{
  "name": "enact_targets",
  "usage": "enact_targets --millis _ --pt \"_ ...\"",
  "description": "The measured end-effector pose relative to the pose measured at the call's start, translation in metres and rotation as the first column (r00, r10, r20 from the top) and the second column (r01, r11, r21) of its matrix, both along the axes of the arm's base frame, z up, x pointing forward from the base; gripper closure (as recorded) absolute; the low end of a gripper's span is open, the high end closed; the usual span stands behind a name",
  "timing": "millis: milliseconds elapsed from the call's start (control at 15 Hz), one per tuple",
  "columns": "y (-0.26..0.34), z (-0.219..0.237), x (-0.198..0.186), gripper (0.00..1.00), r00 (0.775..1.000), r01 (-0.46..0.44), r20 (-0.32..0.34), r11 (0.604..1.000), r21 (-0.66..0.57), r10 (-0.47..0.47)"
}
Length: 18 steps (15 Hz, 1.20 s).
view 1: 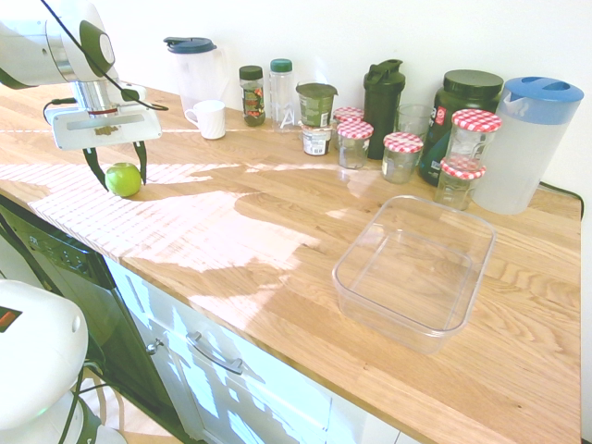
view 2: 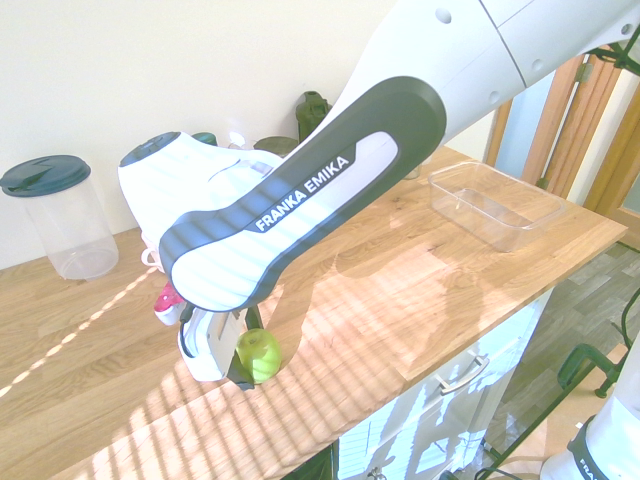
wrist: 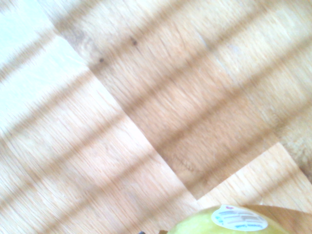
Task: Put the apple into the container
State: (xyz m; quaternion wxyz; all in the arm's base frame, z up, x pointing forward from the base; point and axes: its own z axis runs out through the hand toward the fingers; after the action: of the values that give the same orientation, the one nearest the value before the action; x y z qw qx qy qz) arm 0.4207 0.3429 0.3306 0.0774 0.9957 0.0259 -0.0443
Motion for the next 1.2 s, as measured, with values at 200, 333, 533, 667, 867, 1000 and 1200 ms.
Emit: enact_targets --millis 200,333,533,667,867,1000,1200 --pt "-0.009 0.009 0.006 1.00 0.999 0.046 0.011 0.999 -0.008 -0.045" --pt "-0.029 0.053 0.027 1.00 0.991 0.123 0.043 0.992 0.002 -0.123" --pt "-0.105 0.152 0.066 1.00 0.945 0.301 0.119 0.953 0.041 -0.304" --pt "-0.185 0.184 0.088 1.00 0.884 0.439 0.150 0.896 0.065 -0.444" --pt "-0.320 0.193 0.106 1.00 0.753 0.632 0.161 0.770 0.091 -0.638" --pt "-0.398 0.187 0.101 1.00 0.649 0.732 0.171 0.670 0.122 -0.741" --pt "-0.494 0.167 0.082 1.00 0.508 0.828 0.193 0.537 0.162 -0.840"
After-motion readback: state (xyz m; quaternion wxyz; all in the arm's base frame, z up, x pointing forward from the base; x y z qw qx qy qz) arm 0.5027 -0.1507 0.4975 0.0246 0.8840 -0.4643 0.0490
